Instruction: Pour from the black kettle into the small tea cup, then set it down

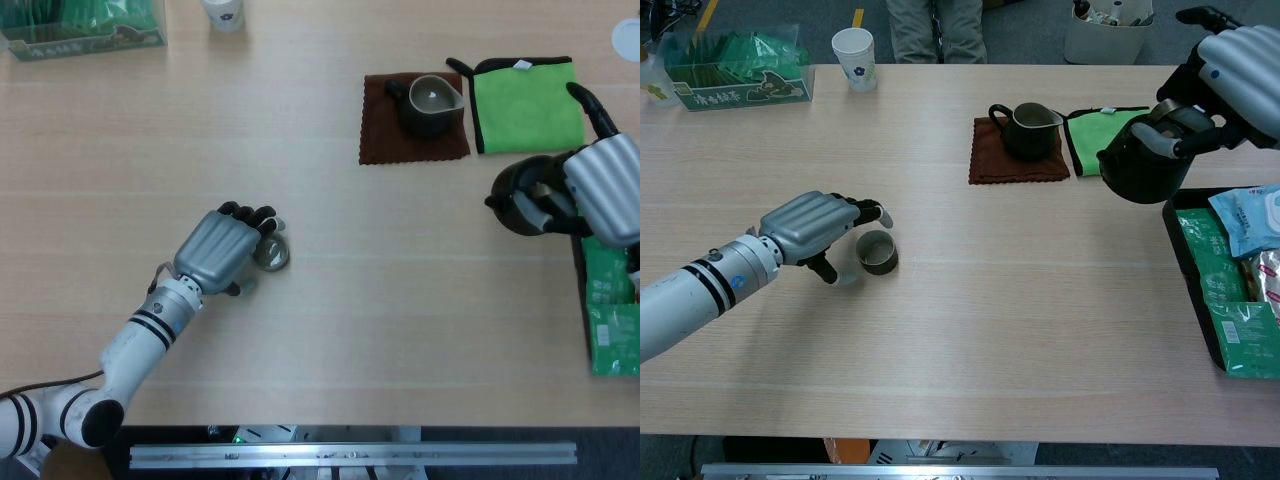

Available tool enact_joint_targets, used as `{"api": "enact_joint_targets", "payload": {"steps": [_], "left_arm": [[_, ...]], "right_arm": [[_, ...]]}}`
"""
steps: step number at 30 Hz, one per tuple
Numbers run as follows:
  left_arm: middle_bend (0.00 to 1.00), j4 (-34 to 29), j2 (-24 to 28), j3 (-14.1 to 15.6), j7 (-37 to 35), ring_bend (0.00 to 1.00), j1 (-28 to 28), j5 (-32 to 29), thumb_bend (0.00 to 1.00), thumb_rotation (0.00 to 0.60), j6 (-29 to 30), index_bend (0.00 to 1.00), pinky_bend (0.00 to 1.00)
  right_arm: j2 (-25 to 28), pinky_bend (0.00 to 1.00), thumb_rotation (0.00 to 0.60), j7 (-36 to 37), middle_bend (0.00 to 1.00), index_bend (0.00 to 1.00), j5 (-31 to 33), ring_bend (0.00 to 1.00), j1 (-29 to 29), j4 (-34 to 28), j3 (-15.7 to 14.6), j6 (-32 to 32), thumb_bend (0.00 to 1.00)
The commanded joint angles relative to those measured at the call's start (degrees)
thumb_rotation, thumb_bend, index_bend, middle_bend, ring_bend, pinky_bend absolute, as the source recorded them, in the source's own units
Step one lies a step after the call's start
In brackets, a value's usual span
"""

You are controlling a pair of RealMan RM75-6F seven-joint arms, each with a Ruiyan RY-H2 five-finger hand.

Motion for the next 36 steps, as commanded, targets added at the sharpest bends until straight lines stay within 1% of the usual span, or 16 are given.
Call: {"api": "enact_joint_targets", "payload": {"steps": [1, 9, 16, 30, 36], "left_arm": [[0.16, 0.47, -0.59, 0.13, 0.4, 0.22, -0.44, -0.52, 0.23, 0.6, 0.11, 0.21, 0.21], [0.16, 2.51, -2.39, 0.27, 0.94, 0.22, -1.6, -1.78, 0.23, 0.6, 0.25, 0.25, 0.21], [0.16, 4.17, -3.79, 0.07, 1.17, 0.22, -2.72, -3.0, 0.23, 0.6, 0.01, 0.27, 0.21], [0.2, 5.27, -5.33, -0.04, 2.39, 0.22, -4.53, -3.97, 0.23, 0.6, 0.51, 0.4, 0.21], [0.23, 4.75, -5.8, -0.75, 3.08, 0.22, -5.8, -4.17, 0.23, 0.6, 0.6, 0.42, 0.21]], "right_arm": [[0.01, 0.0, 0.463, 0.3, 0.89, 0.97, 0.03, 0.95, 0.0, 0.13, -0.03, -0.14, 0.34], [0.08, 0.0, 0.467, 1.21, 0.89, 0.97, 0.11, 0.95, 0.05, 0.34, 0.03, -0.44, 0.34], [0.25, 0.0, 0.469, 1.75, 0.89, 0.97, 0.23, 0.95, -0.11, 0.48, 0.0, -0.48, 0.34], [0.53, 0.0, 0.472, 3.43, 0.89, 0.97, 0.25, 0.95, -0.26, 1.06, -0.13, -0.74, 0.34], [0.7, 0.0, 0.474, 3.84, 0.89, 0.97, 0.19, 0.95, -0.39, 1.1, -0.16, -0.63, 0.34]]}}
